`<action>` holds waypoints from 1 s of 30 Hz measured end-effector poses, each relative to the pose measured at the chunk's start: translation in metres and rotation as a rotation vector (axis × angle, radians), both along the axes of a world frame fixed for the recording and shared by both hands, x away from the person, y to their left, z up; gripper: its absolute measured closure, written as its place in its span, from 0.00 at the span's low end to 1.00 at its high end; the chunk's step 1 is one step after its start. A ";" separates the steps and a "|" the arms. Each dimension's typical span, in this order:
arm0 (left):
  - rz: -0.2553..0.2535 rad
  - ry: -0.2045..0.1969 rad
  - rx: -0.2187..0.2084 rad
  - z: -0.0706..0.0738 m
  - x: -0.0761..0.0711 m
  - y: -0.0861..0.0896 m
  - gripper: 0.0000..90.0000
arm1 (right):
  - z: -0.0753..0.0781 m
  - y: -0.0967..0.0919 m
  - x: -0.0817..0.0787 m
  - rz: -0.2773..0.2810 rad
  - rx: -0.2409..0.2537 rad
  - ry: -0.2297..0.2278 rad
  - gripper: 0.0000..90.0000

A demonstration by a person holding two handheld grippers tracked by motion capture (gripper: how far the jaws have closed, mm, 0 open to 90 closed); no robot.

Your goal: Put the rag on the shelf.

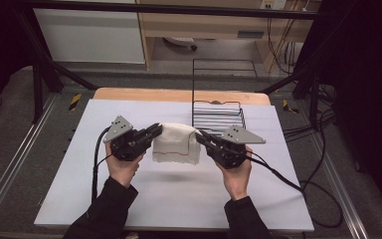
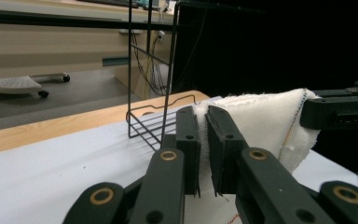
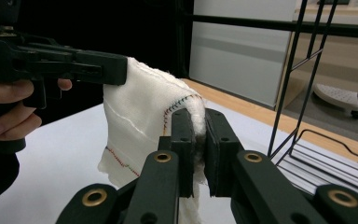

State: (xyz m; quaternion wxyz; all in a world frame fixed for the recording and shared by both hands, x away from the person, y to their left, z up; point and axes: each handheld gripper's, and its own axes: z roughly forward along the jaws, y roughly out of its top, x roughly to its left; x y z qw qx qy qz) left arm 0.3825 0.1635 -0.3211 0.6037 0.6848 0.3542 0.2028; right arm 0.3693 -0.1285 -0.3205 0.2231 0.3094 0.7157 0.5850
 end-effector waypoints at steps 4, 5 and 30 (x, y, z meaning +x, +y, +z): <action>-0.001 -0.014 -0.021 0.005 0.002 -0.003 0.92 | 0.006 -0.003 -0.001 -0.009 0.005 -0.020 0.93; -0.001 -0.018 -0.023 0.007 0.002 -0.004 0.92 | 0.007 -0.004 -0.001 -0.010 0.008 -0.023 0.93; -0.006 -0.074 -0.071 0.040 0.018 -0.032 0.92 | 0.045 -0.027 0.008 -0.082 0.043 -0.106 0.93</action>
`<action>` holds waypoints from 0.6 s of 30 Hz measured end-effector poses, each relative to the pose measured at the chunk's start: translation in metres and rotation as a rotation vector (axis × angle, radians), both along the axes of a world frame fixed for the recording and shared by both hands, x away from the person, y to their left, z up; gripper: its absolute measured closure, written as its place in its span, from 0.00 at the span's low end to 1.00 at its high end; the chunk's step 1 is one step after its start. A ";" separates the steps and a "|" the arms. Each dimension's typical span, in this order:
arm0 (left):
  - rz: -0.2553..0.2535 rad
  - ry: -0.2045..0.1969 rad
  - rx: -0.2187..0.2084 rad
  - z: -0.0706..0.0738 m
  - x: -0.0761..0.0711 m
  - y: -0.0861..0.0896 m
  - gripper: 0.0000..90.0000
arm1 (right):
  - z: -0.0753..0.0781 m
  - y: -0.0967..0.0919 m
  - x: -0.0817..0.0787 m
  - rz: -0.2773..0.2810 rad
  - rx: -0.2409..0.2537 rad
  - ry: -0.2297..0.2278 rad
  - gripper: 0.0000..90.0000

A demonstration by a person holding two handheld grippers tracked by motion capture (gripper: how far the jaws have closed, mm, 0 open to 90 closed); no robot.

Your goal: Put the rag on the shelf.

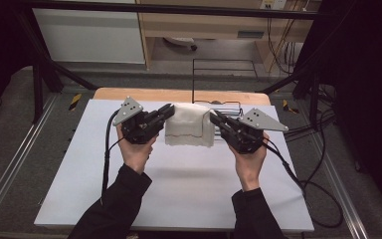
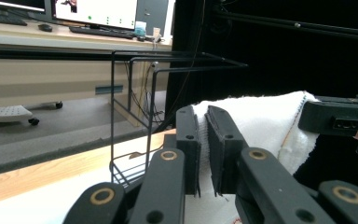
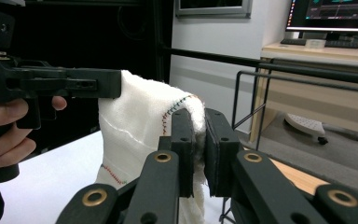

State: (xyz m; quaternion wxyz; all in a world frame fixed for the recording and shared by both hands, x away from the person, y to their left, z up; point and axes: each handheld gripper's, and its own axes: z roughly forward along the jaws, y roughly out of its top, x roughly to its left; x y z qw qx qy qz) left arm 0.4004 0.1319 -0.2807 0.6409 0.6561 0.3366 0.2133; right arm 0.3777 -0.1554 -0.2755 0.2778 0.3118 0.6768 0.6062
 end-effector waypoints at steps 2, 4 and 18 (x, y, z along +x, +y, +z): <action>0.000 -0.005 -0.001 0.003 0.001 -0.003 0.92 | 0.003 -0.002 0.000 -0.004 0.003 -0.005 0.93; -0.001 -0.008 0.003 0.006 0.003 -0.005 0.92 | 0.004 -0.003 0.000 -0.009 0.003 -0.008 0.93; 0.000 -0.022 -0.014 0.021 0.016 -0.021 0.92 | 0.019 -0.016 0.009 -0.046 0.019 -0.032 0.93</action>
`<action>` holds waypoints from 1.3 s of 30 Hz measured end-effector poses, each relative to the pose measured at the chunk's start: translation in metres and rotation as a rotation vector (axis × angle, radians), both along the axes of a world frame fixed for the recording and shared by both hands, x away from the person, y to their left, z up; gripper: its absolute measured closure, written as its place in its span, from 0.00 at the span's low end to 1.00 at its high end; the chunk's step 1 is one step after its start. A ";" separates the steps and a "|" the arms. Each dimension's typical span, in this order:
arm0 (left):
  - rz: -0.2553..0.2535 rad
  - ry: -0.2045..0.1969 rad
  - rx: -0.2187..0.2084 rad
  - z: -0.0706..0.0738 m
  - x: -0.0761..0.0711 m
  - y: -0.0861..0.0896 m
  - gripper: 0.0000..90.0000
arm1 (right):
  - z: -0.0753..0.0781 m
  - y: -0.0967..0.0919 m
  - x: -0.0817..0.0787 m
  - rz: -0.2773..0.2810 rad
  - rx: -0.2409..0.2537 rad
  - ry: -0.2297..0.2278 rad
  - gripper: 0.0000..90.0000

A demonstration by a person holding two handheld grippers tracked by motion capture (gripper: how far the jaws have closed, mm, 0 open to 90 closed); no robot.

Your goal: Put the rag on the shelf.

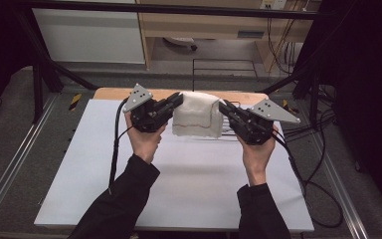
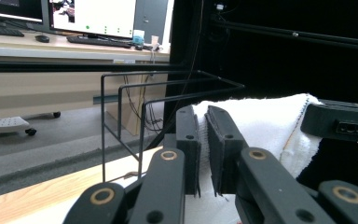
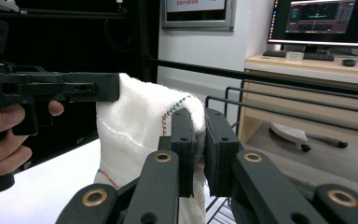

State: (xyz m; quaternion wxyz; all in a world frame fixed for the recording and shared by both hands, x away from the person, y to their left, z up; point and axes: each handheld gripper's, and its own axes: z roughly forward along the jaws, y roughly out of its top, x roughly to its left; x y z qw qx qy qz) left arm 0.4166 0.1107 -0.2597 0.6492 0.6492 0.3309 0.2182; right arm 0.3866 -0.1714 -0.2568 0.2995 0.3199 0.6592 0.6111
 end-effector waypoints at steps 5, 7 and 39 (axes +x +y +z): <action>-0.001 -0.008 -0.008 0.007 0.005 -0.007 0.92 | 0.004 -0.004 0.003 -0.013 0.006 -0.009 0.93; -0.003 -0.012 -0.009 0.010 0.006 -0.010 0.92 | 0.007 -0.007 0.004 -0.020 0.007 -0.015 0.93; 0.004 -0.076 -0.047 0.062 0.034 -0.042 0.92 | 0.059 -0.029 0.029 -0.108 0.054 -0.077 0.93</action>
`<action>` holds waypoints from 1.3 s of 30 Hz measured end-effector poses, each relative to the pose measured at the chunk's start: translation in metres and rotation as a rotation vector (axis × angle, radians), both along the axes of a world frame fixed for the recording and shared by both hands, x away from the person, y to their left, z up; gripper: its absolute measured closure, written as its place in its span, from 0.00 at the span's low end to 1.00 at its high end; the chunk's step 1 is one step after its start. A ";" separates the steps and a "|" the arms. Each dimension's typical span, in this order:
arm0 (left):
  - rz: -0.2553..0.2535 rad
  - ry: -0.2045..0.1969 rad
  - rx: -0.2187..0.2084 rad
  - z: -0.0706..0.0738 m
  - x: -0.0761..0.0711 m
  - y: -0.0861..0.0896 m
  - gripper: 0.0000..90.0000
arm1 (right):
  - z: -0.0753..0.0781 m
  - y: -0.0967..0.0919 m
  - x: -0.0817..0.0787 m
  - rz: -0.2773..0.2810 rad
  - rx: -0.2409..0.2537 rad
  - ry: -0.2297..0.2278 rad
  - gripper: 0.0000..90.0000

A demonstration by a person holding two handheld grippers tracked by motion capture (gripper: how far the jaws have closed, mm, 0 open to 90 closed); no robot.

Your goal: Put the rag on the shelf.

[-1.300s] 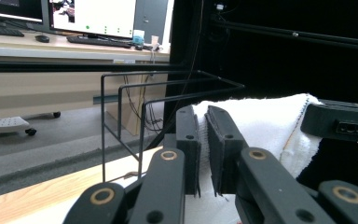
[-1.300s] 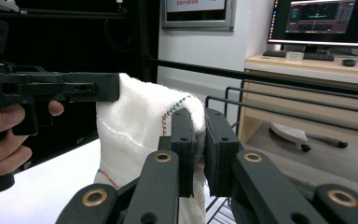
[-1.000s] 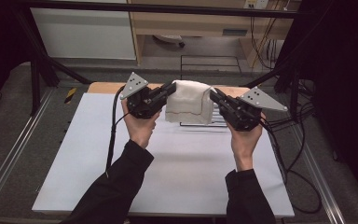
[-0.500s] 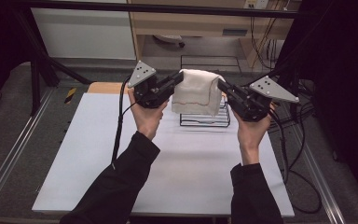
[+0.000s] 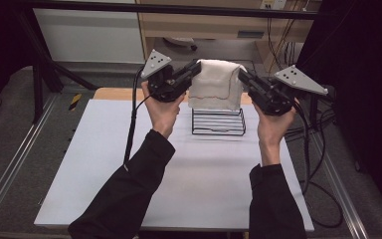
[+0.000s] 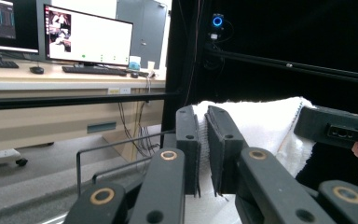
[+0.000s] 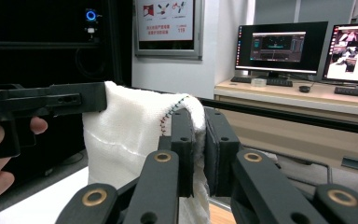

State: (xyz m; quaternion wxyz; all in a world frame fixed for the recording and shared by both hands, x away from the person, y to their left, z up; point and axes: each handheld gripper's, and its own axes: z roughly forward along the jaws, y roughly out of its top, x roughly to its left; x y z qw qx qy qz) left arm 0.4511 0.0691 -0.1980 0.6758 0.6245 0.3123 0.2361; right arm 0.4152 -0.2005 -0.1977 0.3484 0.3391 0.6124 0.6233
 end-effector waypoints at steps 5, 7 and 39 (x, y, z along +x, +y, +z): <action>0.009 -0.010 -0.001 0.009 0.005 -0.002 0.92 | 0.009 -0.001 0.005 -0.007 0.002 -0.007 0.93; 0.012 -0.013 0.001 0.012 0.007 -0.003 0.92 | 0.012 -0.001 0.007 -0.011 0.005 -0.009 0.93; 0.057 -0.023 0.003 0.047 0.053 -0.017 0.92 | 0.045 -0.008 0.055 -0.029 0.007 -0.014 0.93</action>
